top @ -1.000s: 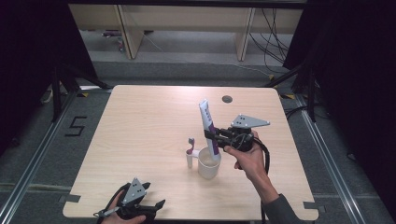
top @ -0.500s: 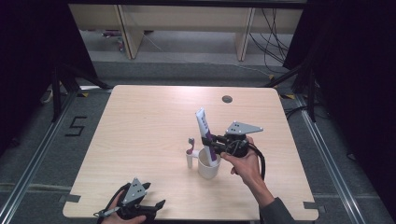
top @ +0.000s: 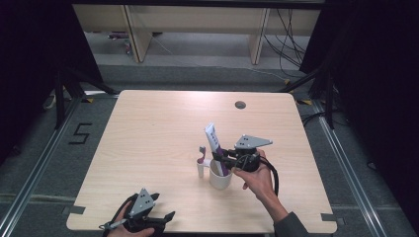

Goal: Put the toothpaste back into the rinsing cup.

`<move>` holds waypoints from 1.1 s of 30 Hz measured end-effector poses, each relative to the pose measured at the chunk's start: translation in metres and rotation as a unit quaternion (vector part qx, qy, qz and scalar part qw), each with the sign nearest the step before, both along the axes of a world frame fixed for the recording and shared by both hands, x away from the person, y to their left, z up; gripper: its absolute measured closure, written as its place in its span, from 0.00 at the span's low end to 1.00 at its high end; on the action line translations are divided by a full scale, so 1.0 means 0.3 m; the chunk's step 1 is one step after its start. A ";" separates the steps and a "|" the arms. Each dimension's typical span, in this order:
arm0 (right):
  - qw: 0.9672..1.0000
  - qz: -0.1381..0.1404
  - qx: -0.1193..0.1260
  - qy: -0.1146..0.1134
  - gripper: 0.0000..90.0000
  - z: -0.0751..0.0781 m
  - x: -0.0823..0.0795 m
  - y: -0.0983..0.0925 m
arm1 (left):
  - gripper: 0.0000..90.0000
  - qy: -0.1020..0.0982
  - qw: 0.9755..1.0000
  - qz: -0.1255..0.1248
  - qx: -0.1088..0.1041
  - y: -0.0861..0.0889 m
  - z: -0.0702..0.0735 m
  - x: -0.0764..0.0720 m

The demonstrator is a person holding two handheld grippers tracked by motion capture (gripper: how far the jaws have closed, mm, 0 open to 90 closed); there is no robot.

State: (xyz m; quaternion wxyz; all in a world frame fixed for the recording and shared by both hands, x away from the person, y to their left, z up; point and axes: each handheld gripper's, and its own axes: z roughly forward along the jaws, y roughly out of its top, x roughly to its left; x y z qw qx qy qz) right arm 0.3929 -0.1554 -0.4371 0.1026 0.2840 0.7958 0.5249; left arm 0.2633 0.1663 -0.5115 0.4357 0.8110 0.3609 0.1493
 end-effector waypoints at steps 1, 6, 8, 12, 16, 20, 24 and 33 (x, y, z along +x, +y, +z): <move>1.000 0.000 -0.005 0.007 0.85 0.000 -0.004 0.002 | 0.21 -0.001 1.000 -0.001 0.001 0.001 0.000 0.001; 1.000 -0.004 -0.018 0.009 0.84 -0.012 -0.015 0.006 | 0.21 0.000 1.000 -0.002 0.001 0.000 0.000 0.000; 1.000 0.002 -0.022 0.007 0.84 -0.016 -0.013 0.005 | 0.21 0.000 1.000 -0.006 0.020 0.007 0.006 0.005; 1.000 -0.001 -0.031 0.002 0.84 -0.021 -0.020 0.003 | 0.21 0.000 1.000 -0.002 0.003 0.000 0.002 0.000; 0.999 -0.005 -0.037 0.019 0.84 -0.025 -0.032 0.004 | 0.21 0.004 1.000 -0.002 0.004 0.000 0.002 -0.002; 0.999 0.011 -0.039 0.007 0.84 -0.035 -0.022 0.002 | 0.21 0.002 1.000 -0.001 0.006 0.000 0.003 -0.001; 0.999 0.007 -0.046 0.012 0.84 -0.036 -0.029 -0.001 | 0.21 0.002 1.000 -0.003 0.012 0.002 0.006 0.000; 0.998 0.009 -0.061 0.010 0.84 -0.051 -0.040 0.003 | 0.21 0.001 1.000 -0.004 0.007 0.001 0.004 0.000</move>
